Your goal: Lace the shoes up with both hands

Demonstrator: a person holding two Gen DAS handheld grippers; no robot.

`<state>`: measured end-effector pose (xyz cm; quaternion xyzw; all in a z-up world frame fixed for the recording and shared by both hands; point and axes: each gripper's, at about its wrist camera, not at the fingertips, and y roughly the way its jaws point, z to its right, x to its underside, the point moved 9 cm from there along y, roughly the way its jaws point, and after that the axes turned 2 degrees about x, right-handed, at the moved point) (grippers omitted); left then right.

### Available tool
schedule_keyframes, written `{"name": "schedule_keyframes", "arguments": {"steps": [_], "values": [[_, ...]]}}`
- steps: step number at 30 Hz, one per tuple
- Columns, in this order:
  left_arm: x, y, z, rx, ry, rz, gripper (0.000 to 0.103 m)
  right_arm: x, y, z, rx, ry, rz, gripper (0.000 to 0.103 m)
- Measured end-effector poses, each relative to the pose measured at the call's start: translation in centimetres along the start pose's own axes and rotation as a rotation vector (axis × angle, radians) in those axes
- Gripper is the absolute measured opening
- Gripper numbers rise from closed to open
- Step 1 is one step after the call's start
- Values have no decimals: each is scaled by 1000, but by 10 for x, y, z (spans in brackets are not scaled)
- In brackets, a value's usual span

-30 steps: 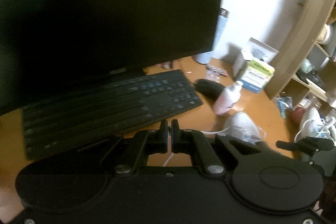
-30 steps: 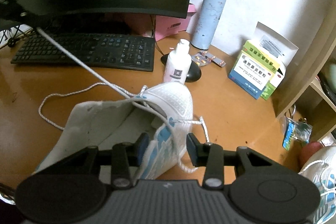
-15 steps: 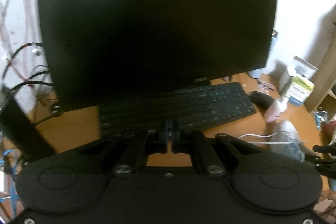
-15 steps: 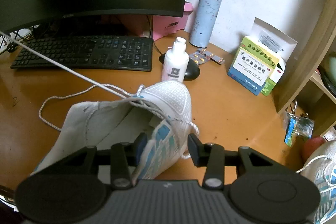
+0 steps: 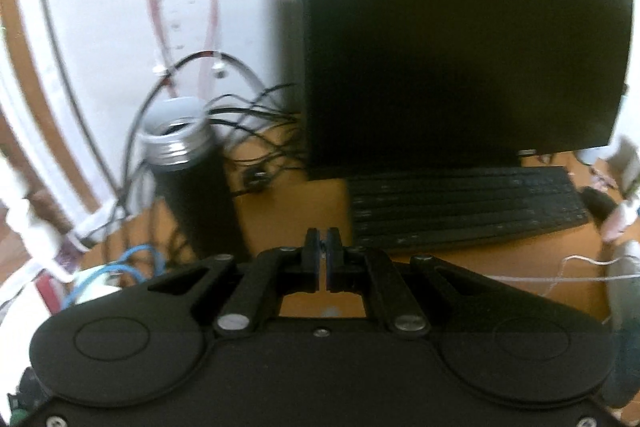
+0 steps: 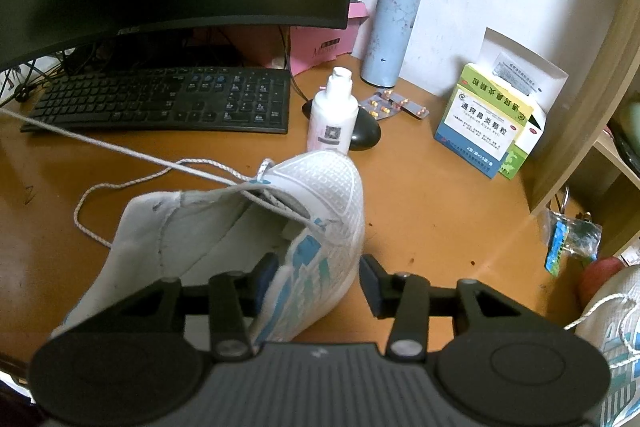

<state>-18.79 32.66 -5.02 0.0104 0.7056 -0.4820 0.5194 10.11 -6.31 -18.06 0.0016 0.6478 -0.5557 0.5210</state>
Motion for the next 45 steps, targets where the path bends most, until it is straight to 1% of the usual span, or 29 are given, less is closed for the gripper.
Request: {"name": "schedule_keyframes", "arguments": {"steps": [7, 9, 12, 15, 16, 18, 24, 26, 27, 29, 32, 34, 35, 36, 38, 41, 43, 45], "values": [[8, -8, -26, -107, -9, -10, 0, 1, 3, 1, 1, -1, -5, 46], [11, -8, -35, -143, -25, -22, 0, 1, 4, 2, 2, 0, -7, 46], [16, -5, -36, -150, -30, -39, 0, 2, 4, 3, 2, 0, -10, 46], [20, -3, -1, -62, 57, -39, 0, 2, 4, 3, -8, 7, -19, 46], [21, -3, 1, -54, 62, -40, 0, 2, 4, 3, -12, 10, -17, 46], [27, -2, 47, 63, 124, -54, 0, -1, 2, 1, -36, 23, -5, 46], [41, -11, 152, 328, 268, -99, 0, -8, -7, -1, -60, 43, 21, 46], [45, -15, 183, 415, 323, -125, 0, -11, -10, -3, -64, 48, 26, 47], [49, -19, 207, 478, 363, -134, 0, -11, -11, -3, -68, 52, 26, 47], [60, -20, 233, 547, 422, -163, 0, -12, -12, -4, -78, 62, 26, 48], [90, -12, 272, 639, 519, -225, 0, -12, -15, -7, -87, 71, 23, 48], [114, -2, 290, 700, 540, -279, 0, -13, -18, -9, -92, 72, 21, 48], [115, -3, 295, 720, 533, -287, 0, -14, -21, -11, -96, 71, 24, 48], [113, -8, 305, 777, 499, -290, 0, -14, -23, -12, -98, 70, 26, 48], [100, -14, 319, 849, 447, -280, 0, -15, -25, -11, -95, 73, 26, 48], [84, 0, 326, 871, 386, -286, 0, -16, -28, -7, -93, 110, 22, 48], [90, 25, 331, 832, 418, -314, 0, -16, -28, -5, -90, 136, 14, 48], [103, 39, 333, 829, 437, -367, 0, -14, -28, -4, -79, 137, 1, 48]]}}
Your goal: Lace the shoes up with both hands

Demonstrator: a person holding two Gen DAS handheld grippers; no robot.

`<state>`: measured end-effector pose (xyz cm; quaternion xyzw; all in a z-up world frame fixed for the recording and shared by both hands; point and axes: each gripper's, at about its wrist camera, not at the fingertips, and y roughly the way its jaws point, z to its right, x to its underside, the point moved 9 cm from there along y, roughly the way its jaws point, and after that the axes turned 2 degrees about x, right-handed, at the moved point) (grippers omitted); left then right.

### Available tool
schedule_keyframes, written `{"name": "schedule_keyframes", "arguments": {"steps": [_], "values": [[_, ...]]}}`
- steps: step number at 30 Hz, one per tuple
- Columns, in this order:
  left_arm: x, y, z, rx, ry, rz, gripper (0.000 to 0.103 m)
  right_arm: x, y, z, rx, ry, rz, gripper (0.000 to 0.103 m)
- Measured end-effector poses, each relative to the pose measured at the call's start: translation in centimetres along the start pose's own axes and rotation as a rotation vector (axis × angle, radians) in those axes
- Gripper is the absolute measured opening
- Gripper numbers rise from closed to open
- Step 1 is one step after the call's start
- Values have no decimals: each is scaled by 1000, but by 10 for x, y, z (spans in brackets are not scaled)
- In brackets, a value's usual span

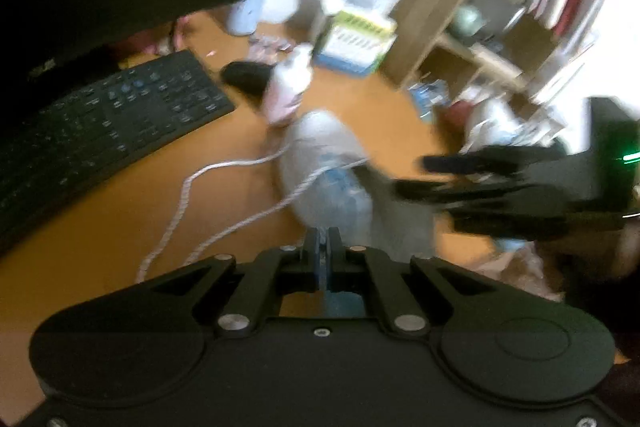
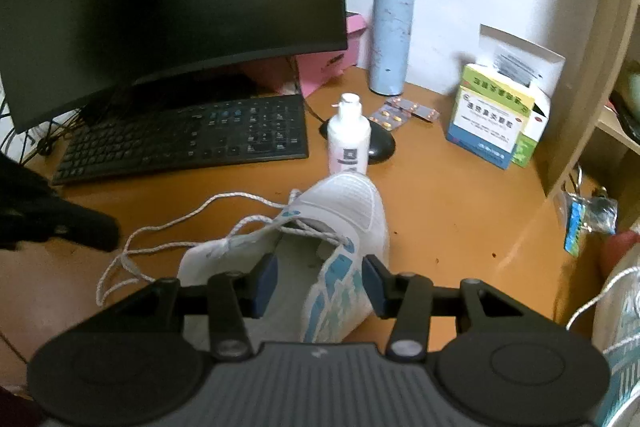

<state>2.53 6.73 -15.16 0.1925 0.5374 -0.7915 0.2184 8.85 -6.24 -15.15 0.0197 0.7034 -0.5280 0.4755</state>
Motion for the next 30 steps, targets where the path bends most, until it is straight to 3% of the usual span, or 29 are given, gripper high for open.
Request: {"name": "schedule_keyframes", "arguments": {"steps": [3, 5, 6, 7, 14, 20, 21, 24, 30], "values": [[17, 24, -5, 26, -1, -79, 1, 3, 0, -1, 11, -2, -12, 48], [23, 30, -3, 41, 6, -98, 21, 5, 1, -4, 15, 1, -25, 48], [24, 30, -1, 45, 15, -96, 43, 6, 1, -4, 17, 1, -30, 48], [21, 27, -1, 56, 16, -75, 47, 7, 2, -5, 19, 1, -34, 48], [-18, -1, -37, 65, -31, 33, 45, 9, -1, -7, 33, 21, -54, 48], [-43, 46, -67, 26, -20, 16, 28, 14, -4, -7, 64, 37, -86, 48], [-46, 54, -69, 35, 0, 7, 24, 14, -4, -7, 73, 39, -94, 48], [-52, 77, -69, 36, 93, -29, 24, 16, -5, -6, 90, 45, -106, 49], [-29, 84, -31, 267, 421, -190, 24, 21, -6, -3, 114, 64, -130, 49]]}}
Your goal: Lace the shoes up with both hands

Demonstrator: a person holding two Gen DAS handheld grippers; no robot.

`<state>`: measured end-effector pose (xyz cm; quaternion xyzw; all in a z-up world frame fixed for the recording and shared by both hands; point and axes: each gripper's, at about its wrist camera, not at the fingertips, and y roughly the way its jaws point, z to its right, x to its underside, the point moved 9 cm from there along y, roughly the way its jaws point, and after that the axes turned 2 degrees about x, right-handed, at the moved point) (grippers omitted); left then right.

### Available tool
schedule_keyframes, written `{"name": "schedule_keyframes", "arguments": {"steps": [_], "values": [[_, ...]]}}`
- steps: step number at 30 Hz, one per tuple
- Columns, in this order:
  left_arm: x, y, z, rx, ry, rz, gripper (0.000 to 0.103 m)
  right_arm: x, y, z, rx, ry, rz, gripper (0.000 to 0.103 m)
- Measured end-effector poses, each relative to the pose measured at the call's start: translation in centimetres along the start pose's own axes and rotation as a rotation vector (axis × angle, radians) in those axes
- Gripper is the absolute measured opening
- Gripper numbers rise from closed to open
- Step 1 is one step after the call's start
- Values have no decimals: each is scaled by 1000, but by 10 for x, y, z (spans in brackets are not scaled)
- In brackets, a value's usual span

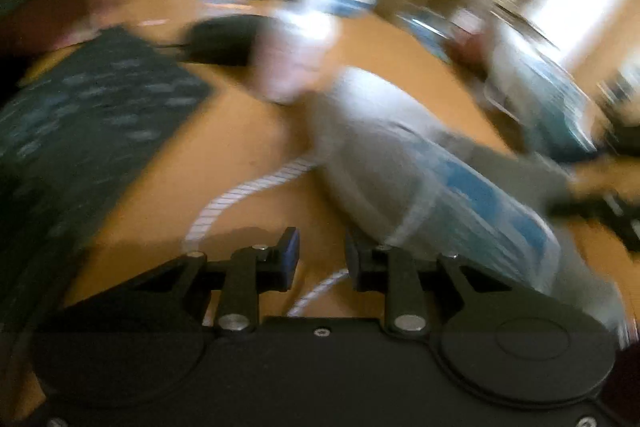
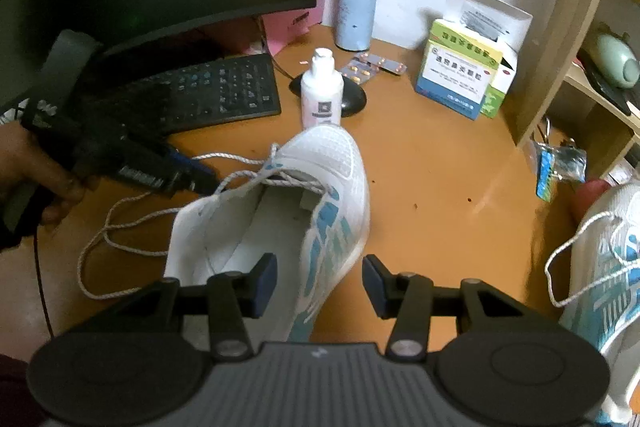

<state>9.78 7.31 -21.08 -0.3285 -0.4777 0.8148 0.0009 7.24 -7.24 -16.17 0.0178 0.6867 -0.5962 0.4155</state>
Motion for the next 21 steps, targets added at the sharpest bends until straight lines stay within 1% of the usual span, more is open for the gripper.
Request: {"name": "schedule_keyframes", "arguments": {"steps": [1, 5, 6, 8, 11, 15, 16, 17, 18, 21], "values": [[3, 1, 7, 17, 44, -19, 24, 1, 0, 1, 2, 3, -2, 50], [9, 8, 27, 47, 157, -61, 24, 1, 3, 1, 5, 10, -11, 50], [10, 11, 29, 33, 179, -67, 24, 0, 4, 1, 4, 10, -11, 50], [7, 14, 28, -2, 197, -61, 24, -1, 4, 1, 3, 7, -9, 50], [3, 19, 30, -18, 212, -50, 24, -1, 4, 0, -1, 0, -11, 50], [3, 25, 32, -31, 231, -57, 23, 0, 5, 0, -2, -2, -14, 50], [5, 26, 31, -41, 240, -55, 20, 0, 5, 0, -2, -2, -15, 50], [5, 26, 32, -48, 240, -53, 15, 0, 5, 0, -4, -1, -14, 51], [4, 26, 32, -55, 239, -52, 0, 0, 5, 1, -5, 0, -11, 51], [2, 23, 25, -129, 218, -35, 0, -1, 4, 0, -11, 4, -3, 51]]}}
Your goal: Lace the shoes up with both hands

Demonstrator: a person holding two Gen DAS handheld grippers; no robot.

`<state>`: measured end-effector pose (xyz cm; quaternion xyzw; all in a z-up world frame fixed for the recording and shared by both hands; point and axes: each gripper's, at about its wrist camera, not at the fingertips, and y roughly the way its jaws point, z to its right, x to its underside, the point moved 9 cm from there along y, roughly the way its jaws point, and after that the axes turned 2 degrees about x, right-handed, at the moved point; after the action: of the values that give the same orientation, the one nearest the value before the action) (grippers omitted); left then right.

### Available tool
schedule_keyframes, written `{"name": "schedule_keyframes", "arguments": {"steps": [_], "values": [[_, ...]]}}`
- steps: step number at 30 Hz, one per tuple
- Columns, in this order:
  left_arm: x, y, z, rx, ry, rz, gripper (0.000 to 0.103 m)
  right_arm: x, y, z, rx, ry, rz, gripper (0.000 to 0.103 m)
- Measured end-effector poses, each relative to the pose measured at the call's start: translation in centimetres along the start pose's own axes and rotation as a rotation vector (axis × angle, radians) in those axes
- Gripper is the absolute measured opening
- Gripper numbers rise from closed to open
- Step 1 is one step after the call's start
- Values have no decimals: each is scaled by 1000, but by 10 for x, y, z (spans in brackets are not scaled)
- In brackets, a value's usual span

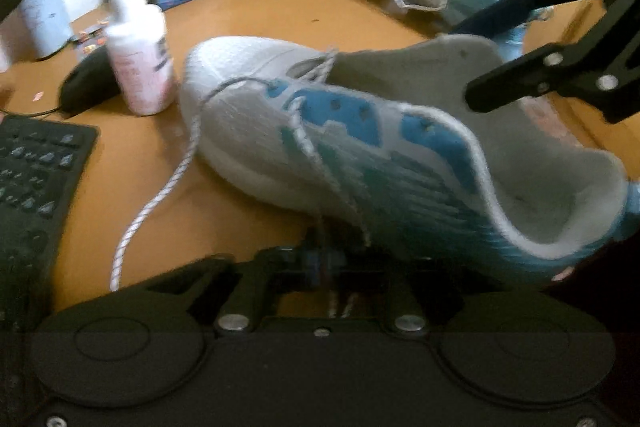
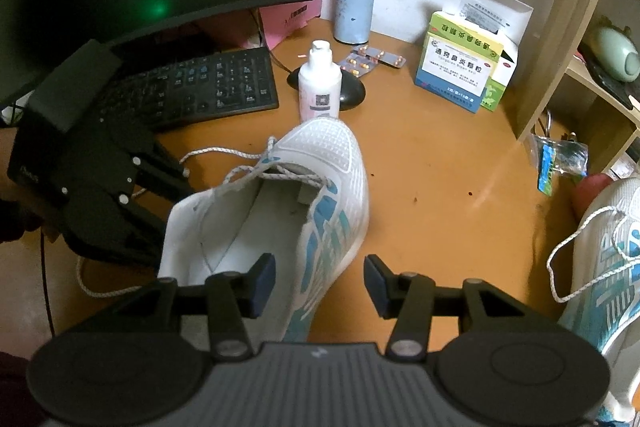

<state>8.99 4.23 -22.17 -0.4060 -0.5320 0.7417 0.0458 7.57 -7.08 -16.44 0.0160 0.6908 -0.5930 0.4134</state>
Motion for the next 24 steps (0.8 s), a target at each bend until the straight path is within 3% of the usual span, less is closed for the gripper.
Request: {"name": "schedule_keyframes", "arguments": {"steps": [3, 6, 7, 10, 11, 16, 23, 24], "values": [[-6, -20, -22, -70, -104, 57, 0, -5, -4, 1, -23, 29, 29, 51], [-20, -66, -51, -189, -201, 179, 0, -14, -8, 5, -86, 117, 64, 50], [-25, -77, -52, -192, -207, 204, 0, -18, -9, 6, -112, 152, 77, 50], [-43, -96, -43, -200, -174, 262, 0, -36, -13, 10, -232, 300, 127, 40], [-51, -103, -30, -189, -125, 270, 0, -43, -14, 10, -274, 335, 140, 28], [-67, -107, 13, -176, 8, 265, 0, -72, -16, 3, -407, 409, 185, 27], [-64, -97, 38, -172, 36, 245, 0, -70, -12, -5, -453, 405, 156, 27], [-63, -96, 40, -173, 35, 241, 0, -68, -10, -5, -469, 424, 148, 23]]}}
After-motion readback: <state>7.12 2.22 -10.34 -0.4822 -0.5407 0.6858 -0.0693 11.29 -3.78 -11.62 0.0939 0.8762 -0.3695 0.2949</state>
